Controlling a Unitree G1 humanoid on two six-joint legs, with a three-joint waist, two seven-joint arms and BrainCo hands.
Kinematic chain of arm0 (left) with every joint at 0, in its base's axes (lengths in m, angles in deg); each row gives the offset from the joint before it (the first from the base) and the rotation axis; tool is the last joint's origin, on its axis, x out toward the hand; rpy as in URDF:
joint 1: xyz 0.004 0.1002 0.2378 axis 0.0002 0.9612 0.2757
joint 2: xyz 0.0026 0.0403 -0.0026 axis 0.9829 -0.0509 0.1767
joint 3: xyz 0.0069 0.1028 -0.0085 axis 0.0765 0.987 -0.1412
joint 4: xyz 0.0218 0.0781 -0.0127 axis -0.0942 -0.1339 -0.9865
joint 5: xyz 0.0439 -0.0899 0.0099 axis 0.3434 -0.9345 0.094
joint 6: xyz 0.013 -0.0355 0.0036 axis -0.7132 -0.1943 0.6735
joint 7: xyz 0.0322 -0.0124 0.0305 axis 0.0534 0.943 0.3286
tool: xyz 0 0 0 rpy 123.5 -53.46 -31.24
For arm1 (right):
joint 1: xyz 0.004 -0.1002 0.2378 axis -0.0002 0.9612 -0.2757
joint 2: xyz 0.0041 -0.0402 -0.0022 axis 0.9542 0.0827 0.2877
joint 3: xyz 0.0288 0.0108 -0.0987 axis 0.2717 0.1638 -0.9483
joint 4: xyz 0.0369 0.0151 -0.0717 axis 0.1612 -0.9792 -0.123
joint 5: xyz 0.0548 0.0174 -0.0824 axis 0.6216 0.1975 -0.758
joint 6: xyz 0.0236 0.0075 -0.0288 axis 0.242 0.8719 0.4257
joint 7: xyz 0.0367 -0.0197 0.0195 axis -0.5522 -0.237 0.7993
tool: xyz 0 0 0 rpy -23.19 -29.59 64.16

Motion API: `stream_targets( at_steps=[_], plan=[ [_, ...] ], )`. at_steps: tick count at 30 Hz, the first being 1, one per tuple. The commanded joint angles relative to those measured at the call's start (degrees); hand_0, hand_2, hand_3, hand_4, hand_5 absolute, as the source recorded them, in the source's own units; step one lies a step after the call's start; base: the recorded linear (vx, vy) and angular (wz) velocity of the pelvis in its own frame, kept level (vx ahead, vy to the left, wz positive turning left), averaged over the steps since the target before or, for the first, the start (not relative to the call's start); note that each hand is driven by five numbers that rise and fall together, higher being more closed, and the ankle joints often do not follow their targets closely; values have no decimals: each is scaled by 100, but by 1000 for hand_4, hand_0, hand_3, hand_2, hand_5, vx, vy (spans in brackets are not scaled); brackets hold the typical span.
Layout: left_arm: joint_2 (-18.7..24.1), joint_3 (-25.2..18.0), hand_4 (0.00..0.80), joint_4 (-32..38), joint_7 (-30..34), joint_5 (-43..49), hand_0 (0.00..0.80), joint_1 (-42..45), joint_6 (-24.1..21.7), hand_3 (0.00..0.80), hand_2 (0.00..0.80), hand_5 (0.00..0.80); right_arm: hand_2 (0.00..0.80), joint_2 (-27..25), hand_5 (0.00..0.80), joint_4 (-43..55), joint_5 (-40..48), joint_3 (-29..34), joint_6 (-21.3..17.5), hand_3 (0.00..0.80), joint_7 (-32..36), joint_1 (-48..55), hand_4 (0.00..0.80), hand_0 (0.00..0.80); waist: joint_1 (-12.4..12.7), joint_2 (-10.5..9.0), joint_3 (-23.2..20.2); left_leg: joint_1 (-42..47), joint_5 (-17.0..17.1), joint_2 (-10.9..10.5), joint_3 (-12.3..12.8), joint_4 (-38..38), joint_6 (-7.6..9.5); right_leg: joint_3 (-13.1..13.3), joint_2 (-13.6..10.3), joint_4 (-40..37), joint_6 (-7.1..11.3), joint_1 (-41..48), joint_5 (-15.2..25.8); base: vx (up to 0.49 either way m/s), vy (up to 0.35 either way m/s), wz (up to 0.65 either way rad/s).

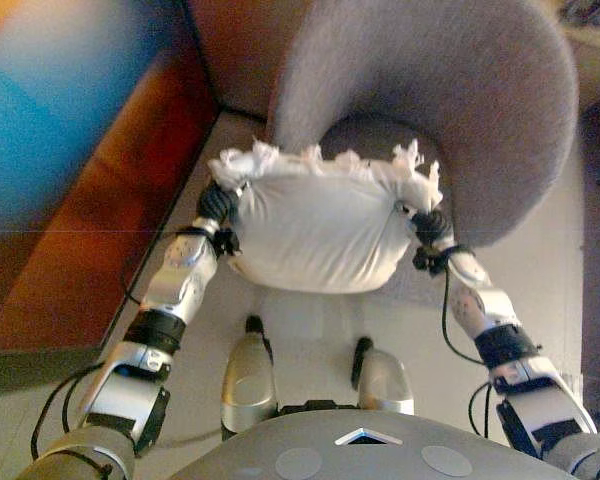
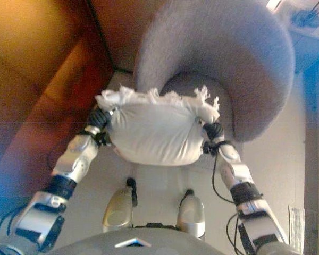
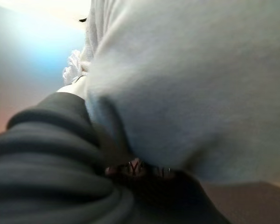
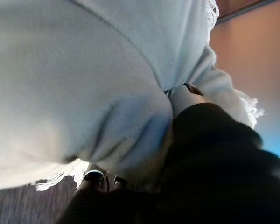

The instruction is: Pick up the cushion and take it to the sofa

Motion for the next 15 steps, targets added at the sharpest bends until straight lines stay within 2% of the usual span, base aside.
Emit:
stream_targets(
  at_steps=[1,8,15],
  plan=[
    [-99,319,800,454,-21,-120,800,-649,-346,800,800,800,800,60,800,320,446,273,-786,800,-74,-900,800,800,144,-168,-7,-177,-53,397,-301,114,-460,226,-373,-561,279,5,697,-147,-56,-1],
    [-120,431,800,378,-147,-254,800,-1259,-241,800,800,800,800,-201,800,-73,637,251,-790,800,-153,-1692,800,800,149,-226,157,-776,-79,430,-416,476,-571,149,-427,-630,301,-201,723,-78,17,-1],
    [-155,643,800,390,-27,-117,800,-1517,113,800,800,800,800,-389,800,-495,759,349,-722,800,-264,-1816,800,800,161,-350,19,-770,-141,506,-323,572,-593,46,-422,-852,359,137,711,46,-27,3]
  ],
)
